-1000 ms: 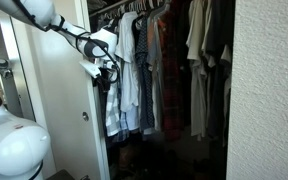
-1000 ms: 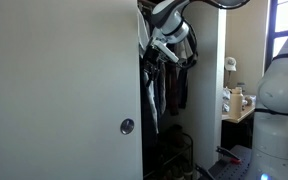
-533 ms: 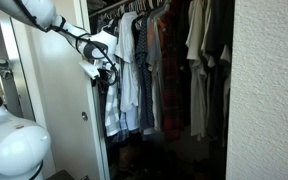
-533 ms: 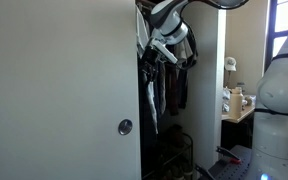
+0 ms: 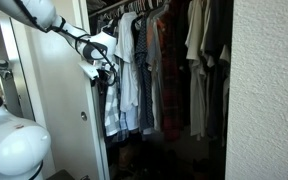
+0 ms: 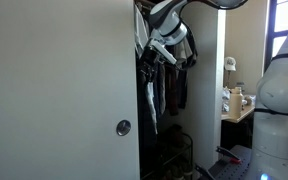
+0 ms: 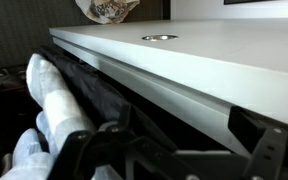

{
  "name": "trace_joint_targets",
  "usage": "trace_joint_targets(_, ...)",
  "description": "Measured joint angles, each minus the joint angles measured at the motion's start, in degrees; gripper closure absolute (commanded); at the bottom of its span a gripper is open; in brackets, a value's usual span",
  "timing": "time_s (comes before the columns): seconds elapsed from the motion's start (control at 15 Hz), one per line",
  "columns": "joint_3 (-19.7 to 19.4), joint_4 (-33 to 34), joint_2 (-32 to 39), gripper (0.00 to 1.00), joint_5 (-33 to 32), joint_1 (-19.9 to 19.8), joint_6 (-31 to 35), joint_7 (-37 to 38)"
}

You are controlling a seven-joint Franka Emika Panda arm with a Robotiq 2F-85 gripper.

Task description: Open the closet door

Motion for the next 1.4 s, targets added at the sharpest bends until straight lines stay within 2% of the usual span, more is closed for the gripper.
trace_joint_targets(0.4, 0.02, -0.02, -0.34, 0.0, -0.78, -0.3, -0.01, 0.31)
trace_joint_targets(0.67, 0.55, -0.91, -2.84, 0.0, -5.94, -1.11, -0.76, 3.11)
trace_joint_targets(1.07, -0.57, -8.69, -15.06, 0.0, -14.39, -4.16, -6.54, 3.45)
trace_joint_targets(1.4, -3.2, -9.76, -25.75, 0.0, -20.03, -7.73, -13.95, 3.42)
